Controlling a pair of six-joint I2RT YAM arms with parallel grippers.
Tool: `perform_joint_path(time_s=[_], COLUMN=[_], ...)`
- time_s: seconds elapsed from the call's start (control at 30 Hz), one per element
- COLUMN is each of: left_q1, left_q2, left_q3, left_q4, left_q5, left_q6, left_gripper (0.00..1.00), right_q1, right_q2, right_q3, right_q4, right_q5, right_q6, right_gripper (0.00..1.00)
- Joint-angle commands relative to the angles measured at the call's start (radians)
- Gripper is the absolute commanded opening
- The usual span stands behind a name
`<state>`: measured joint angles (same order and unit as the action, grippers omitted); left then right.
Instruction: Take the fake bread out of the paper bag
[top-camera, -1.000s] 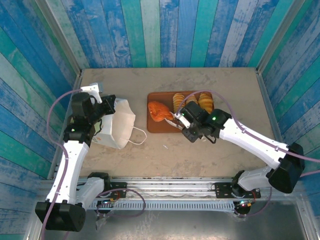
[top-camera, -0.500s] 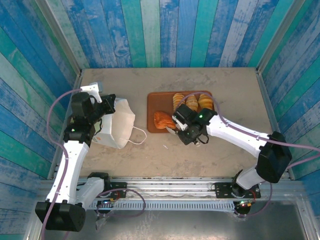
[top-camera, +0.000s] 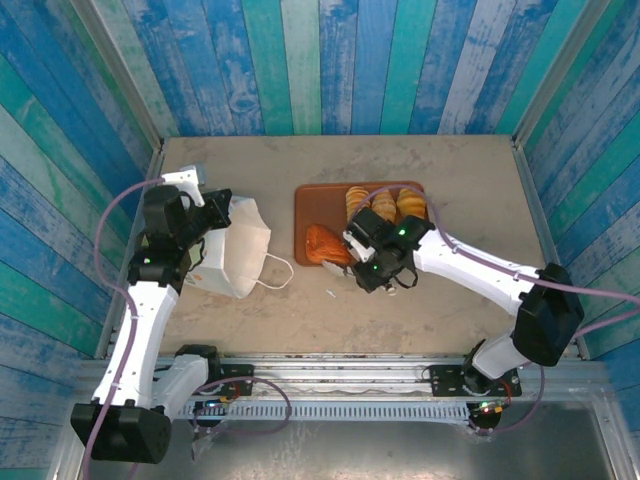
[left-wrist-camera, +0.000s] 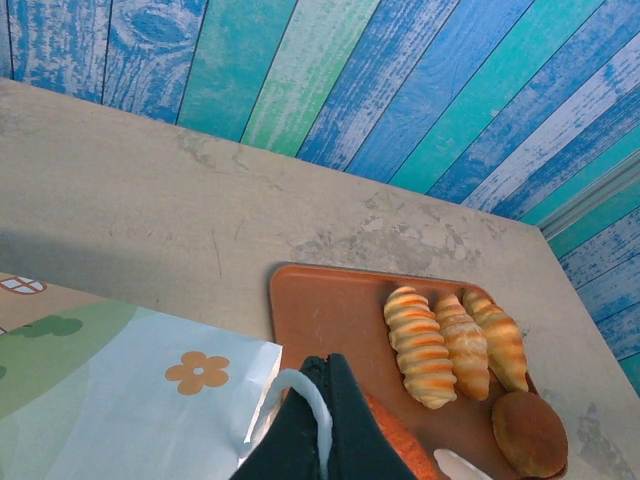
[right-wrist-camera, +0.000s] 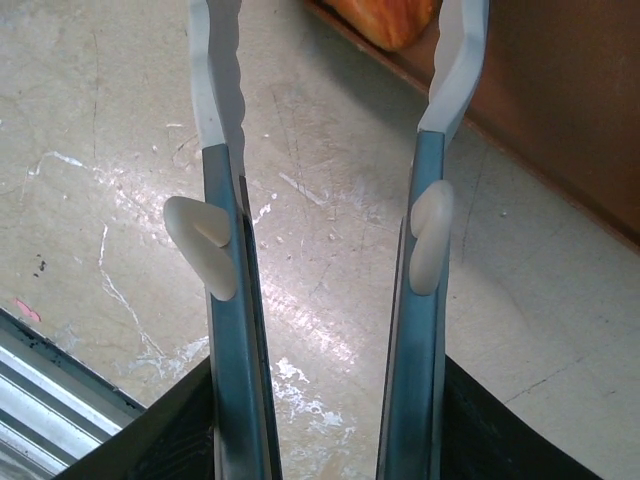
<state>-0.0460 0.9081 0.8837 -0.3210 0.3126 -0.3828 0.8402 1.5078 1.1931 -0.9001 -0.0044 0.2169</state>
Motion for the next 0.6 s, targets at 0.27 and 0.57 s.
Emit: perform_joint_path(time_s=[0.27,0.57], left_q1=[-0.002,-0.002], left_q2=[-0.029,-0.026], left_q3=[-0.005,-0.003], left_q4=[0.026,0.027], left_q5=[0.02,0.023], left_q6=[-0.003,-0.004], left_gripper=[0.0,0.0], right_q1=[-0.069,-0.087], right_q2=[0.038,0.166], right_q3=[0.087,0.147], right_q4=[0.008,0.015], right_q5=[-0.075,-0.091], right_q6=[-0.122,-0.174], right_gripper=[0.52,0.5])
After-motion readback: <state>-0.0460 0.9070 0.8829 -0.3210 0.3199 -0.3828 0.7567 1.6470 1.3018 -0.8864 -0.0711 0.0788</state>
